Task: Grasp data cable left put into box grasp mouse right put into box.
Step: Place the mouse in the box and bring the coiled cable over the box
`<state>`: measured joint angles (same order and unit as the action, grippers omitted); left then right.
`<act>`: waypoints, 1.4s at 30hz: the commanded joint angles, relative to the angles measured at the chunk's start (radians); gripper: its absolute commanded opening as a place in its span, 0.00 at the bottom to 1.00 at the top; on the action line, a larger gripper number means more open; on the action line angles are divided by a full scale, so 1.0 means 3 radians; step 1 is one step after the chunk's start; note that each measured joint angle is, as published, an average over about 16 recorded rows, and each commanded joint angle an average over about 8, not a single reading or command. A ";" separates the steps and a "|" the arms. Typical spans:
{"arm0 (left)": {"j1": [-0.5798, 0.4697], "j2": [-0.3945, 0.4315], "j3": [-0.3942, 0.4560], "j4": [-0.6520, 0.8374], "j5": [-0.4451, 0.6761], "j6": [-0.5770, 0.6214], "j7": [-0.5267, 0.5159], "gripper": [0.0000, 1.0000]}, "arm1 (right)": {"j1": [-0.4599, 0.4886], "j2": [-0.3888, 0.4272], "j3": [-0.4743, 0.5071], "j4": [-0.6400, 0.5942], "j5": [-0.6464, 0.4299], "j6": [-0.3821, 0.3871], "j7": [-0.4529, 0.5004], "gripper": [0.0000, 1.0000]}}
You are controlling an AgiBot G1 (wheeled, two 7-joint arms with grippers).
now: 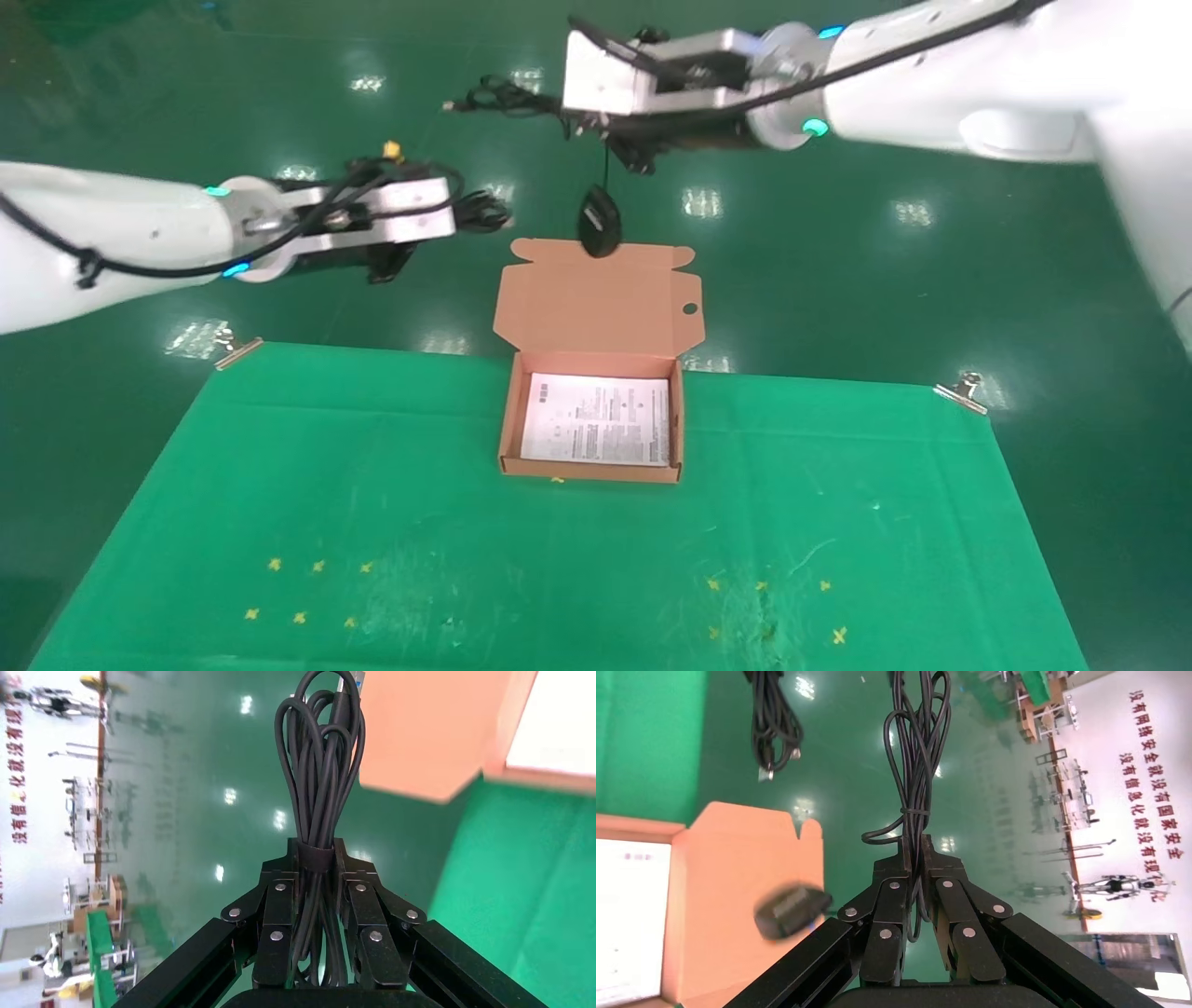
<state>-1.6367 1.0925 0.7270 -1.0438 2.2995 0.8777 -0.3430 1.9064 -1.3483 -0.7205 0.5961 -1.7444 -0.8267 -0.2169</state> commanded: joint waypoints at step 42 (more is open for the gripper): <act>0.0190 -0.0407 0.0018 -0.0393 0.0593 0.0522 -0.0675 0.00 | -0.0877 -0.0066 -0.1489 -0.0434 0.1182 0.0887 0.1023 0.70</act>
<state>-1.5798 0.9705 0.7324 -1.1615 2.4772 1.0341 -0.5454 1.6439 -1.3684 -1.1602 0.4722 -1.3957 -0.5643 0.0870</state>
